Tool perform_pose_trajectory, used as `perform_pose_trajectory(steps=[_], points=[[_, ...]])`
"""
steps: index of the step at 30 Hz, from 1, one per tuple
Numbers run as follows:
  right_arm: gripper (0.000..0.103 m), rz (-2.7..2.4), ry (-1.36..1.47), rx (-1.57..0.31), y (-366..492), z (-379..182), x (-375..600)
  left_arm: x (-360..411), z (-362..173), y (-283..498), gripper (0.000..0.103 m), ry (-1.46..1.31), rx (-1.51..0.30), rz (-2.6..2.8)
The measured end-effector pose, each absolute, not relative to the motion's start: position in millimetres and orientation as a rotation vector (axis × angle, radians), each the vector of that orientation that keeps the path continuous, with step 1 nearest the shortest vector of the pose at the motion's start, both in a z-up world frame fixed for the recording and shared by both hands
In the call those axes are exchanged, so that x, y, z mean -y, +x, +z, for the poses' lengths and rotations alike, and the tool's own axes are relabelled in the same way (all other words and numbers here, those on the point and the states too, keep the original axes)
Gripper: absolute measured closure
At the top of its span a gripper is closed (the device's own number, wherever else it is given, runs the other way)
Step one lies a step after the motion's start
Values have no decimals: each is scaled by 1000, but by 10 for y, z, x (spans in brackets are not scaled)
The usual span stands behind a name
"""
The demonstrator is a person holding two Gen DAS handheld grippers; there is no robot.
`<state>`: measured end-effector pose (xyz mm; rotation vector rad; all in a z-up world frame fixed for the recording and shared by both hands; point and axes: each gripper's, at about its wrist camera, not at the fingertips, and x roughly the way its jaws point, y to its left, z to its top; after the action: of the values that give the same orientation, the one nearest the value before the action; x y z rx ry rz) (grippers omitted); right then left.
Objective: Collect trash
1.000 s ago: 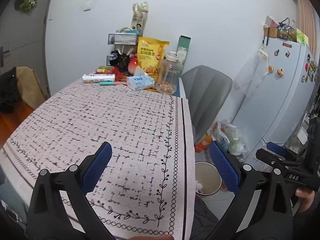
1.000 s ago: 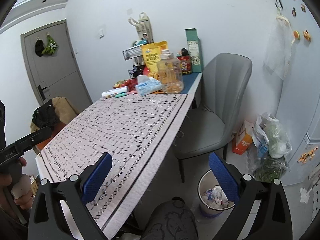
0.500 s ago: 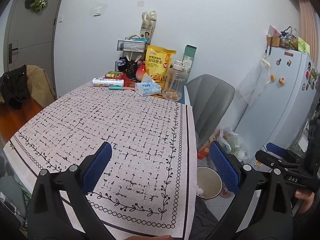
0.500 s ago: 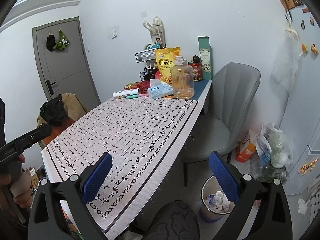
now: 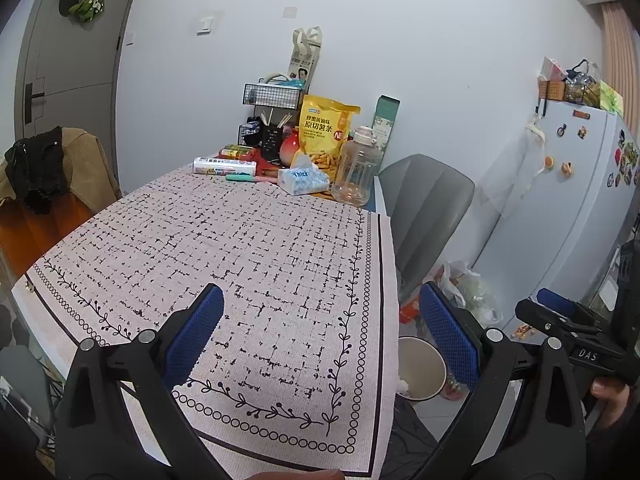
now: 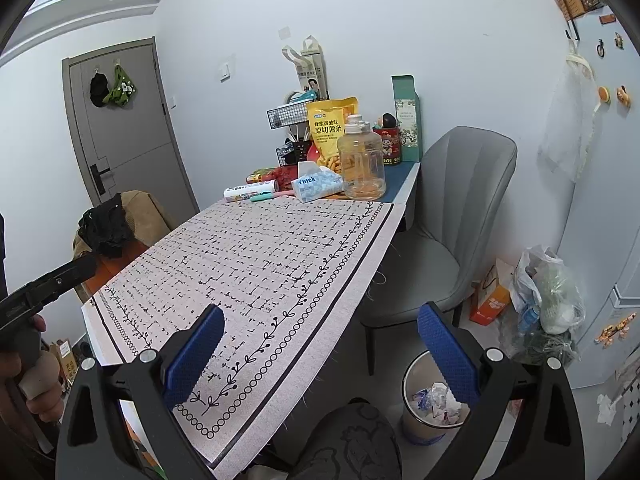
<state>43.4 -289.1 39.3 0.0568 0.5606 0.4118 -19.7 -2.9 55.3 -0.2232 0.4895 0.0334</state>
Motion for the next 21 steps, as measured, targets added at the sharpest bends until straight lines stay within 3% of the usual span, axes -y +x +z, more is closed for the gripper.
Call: perform_pose_trajectory(steps=[21], points=[[8, 414, 69, -566, 373, 353, 2913, 27, 530, -252, 6, -238, -481, 40]])
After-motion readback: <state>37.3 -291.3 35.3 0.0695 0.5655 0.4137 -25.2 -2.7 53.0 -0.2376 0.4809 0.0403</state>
